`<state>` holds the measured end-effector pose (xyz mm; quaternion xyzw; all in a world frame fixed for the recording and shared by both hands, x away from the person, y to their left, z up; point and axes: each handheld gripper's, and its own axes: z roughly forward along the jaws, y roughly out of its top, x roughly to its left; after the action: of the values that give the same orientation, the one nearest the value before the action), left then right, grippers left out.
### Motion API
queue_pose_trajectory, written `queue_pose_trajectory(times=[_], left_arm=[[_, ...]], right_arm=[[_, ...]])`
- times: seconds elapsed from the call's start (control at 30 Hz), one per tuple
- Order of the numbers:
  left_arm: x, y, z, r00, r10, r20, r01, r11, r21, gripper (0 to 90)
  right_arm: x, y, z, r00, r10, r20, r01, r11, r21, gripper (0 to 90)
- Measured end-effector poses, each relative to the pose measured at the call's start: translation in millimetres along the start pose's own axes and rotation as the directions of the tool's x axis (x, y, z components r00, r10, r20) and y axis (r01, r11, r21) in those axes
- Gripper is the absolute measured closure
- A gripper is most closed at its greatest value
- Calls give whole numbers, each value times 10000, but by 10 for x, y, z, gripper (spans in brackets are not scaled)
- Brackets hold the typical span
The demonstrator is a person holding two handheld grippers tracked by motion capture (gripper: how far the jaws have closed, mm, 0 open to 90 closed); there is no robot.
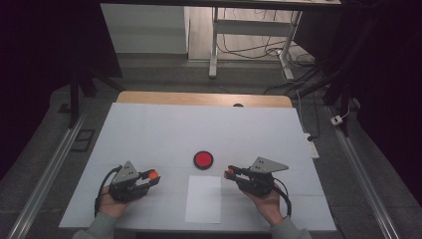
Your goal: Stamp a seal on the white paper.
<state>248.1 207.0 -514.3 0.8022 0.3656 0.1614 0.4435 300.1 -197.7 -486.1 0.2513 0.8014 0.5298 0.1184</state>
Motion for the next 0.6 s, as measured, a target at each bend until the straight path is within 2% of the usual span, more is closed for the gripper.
queue_pose_trajectory(times=[0.6], left_arm=[[1,-1,-6,10000,-22,-61,22,10000,-20,645]], right_arm=[[75,14,62,9996,-181,-214,182,9998,39,723]])
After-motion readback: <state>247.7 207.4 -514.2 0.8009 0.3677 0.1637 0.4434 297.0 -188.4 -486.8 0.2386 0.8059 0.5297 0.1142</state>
